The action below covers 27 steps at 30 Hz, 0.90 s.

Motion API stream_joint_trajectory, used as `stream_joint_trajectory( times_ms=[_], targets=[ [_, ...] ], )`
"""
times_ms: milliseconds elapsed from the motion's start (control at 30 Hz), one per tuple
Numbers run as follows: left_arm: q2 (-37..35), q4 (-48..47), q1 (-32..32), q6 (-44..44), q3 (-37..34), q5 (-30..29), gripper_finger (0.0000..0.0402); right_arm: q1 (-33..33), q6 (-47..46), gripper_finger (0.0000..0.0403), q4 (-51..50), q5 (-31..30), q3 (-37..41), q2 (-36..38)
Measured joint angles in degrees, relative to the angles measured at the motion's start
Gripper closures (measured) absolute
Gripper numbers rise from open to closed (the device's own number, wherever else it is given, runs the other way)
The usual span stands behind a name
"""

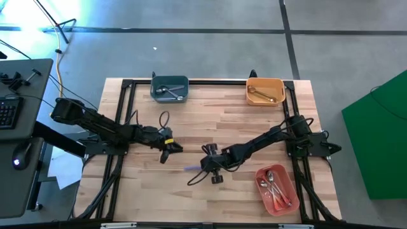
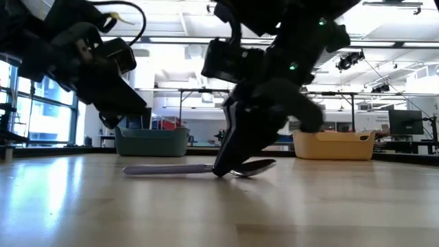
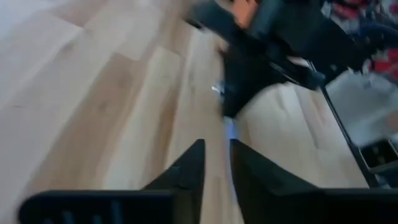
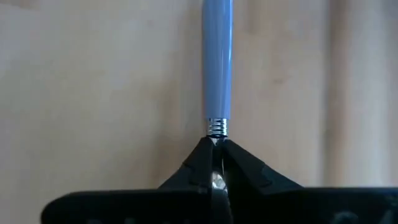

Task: Sort silverware by color (type)
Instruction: Put the violet spoon into the dark green bin

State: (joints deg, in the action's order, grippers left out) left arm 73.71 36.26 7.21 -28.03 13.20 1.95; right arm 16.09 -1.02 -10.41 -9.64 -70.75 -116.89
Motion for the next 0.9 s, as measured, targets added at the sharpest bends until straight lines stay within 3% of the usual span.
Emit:
stream_joint_trajectory(
  times_ms=[167,367,700,900],
  targets=[
    [0.02,-7.68,4.11,3.31,4.72,-1.73,0.0270,-0.90,4.70,0.0398,-4.34,-6.66,-4.05,-0.18],
    [0.02,-19.91,6.93,6.57,11.38,-8.64,0.0202,-3.23,11.06,0.0399,-7.29,-6.90,-8.59,-0.13],
    [0.02,-33.60,10.61,17.22,18.32,-23.65,0.0197,-8.46,16.97,0.0399,-6.81,-5.02,-12.10,-0.07],
    [0.02,-40.06,10.92,19.28,18.94,-29.42,0.0205,-11.00,16.51,0.0400,-4.62,-3.43,-12.10,-0.03]
  ],
)
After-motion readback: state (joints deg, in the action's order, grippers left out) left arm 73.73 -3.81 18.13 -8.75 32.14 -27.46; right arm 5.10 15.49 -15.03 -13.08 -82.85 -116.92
